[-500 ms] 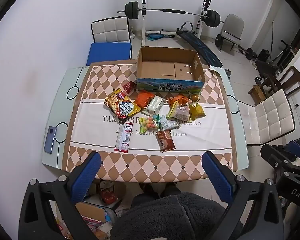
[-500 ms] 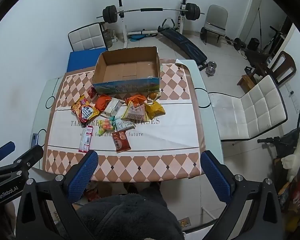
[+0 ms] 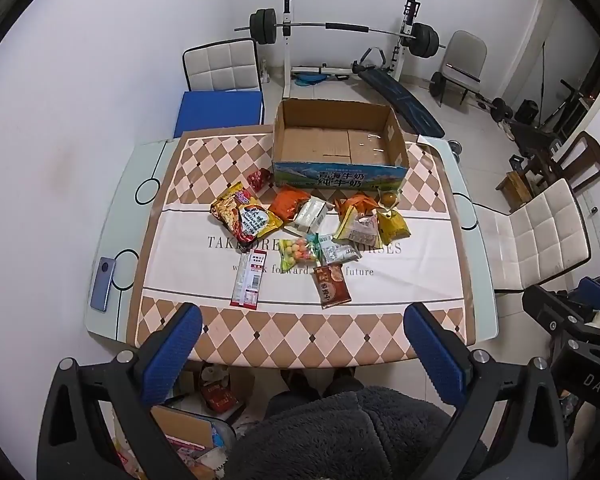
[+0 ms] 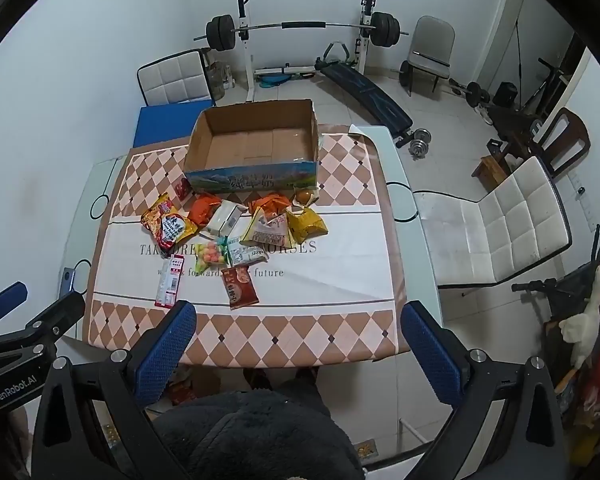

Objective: Organize snacks

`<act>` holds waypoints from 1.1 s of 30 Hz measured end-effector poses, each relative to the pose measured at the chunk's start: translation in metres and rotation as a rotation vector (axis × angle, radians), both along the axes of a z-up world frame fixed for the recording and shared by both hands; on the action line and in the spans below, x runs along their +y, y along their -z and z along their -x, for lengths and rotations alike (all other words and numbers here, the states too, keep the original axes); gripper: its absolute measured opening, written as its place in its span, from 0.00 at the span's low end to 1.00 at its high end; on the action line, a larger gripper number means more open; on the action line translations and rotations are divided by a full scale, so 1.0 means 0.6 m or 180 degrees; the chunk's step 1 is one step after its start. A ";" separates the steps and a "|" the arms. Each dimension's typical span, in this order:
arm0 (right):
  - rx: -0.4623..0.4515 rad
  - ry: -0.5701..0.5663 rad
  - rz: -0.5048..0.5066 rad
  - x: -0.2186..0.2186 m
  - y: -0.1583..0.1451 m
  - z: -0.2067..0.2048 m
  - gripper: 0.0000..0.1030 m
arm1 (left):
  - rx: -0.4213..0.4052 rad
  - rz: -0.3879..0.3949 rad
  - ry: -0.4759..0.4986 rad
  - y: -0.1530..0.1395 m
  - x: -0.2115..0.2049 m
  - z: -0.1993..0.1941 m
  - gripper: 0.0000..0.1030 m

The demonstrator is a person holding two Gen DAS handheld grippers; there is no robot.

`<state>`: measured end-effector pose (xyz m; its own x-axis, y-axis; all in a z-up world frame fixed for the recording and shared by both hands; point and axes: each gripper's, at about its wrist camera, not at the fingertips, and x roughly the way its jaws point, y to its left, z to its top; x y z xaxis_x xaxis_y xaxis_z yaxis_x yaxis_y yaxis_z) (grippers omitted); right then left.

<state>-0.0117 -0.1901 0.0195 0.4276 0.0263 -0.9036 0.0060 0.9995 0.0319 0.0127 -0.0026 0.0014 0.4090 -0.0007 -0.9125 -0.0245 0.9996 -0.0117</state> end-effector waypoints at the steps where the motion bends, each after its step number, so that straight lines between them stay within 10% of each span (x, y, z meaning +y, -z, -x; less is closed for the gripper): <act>1: 0.0000 -0.0003 0.0003 -0.001 -0.003 -0.004 1.00 | -0.0003 0.0000 0.0002 -0.003 0.003 0.004 1.00; 33: -0.0033 -0.0005 0.0034 0.001 -0.006 -0.001 1.00 | -0.0067 -0.0019 -0.0004 -0.016 0.006 0.009 1.00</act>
<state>-0.0114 -0.1893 0.0229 0.4369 0.0172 -0.8993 0.0041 0.9998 0.0211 0.0070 0.0010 0.0111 0.4281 0.0052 -0.9037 -0.0255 0.9997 -0.0063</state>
